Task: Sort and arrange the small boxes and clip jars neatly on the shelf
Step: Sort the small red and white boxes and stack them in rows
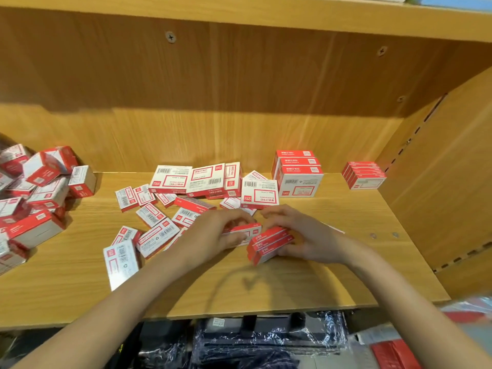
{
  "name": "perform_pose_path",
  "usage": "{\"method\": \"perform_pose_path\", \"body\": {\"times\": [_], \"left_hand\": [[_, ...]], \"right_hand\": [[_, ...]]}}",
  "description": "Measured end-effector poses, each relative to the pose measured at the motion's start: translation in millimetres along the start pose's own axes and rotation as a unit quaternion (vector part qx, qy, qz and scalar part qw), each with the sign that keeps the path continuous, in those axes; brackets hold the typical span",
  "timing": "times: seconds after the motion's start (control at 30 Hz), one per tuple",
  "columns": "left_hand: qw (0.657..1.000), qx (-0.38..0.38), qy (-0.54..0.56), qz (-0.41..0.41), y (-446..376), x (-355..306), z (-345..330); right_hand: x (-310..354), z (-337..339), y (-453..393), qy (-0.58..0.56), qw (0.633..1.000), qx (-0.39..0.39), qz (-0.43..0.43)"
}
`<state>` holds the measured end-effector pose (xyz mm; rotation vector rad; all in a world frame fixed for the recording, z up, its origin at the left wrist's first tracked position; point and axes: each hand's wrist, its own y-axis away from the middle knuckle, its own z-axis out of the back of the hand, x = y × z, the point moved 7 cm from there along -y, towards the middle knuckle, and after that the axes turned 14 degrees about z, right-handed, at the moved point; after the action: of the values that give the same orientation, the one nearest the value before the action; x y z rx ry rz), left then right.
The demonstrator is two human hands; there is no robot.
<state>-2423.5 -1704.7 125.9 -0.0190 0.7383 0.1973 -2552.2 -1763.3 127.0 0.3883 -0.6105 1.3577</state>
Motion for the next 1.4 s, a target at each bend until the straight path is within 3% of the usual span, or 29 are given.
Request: {"method": "perform_pose_path", "body": {"times": [0.13,0.27,0.43,0.7,0.87,1.03,1.23,1.4], "left_hand": [[0.999,0.022,0.027,-0.006,0,5,-1],[0.999,-0.038,-0.019,0.008,9,18,10],[0.998,-0.021,-0.032,0.045,6,15,-8],[0.996,-0.018,0.055,0.066,-4,16,-17],[0.996,-0.019,0.075,0.037,-8,9,-14],[0.998,-0.025,0.039,-0.047,-28,-32,-11],[0.99,0.027,0.068,-0.121,-78,-110,-66],[0.988,0.037,0.008,-0.149,-103,-133,-107]], "right_hand": [[5,-8,-5,0.009,0.999,-0.047,0.009],[2,-5,-7,0.03,0.996,-0.088,-0.009],[-8,4,-9,0.141,0.983,-0.087,-0.073],[-6,-25,-4,0.147,0.98,-0.091,-0.099],[-5,-13,-3,0.133,0.978,-0.139,-0.077],[-12,26,25,0.153,0.962,-0.206,-0.089],[-41,76,105,0.18,0.925,-0.251,-0.22],[-76,110,140,0.228,0.891,-0.246,-0.304]]}}
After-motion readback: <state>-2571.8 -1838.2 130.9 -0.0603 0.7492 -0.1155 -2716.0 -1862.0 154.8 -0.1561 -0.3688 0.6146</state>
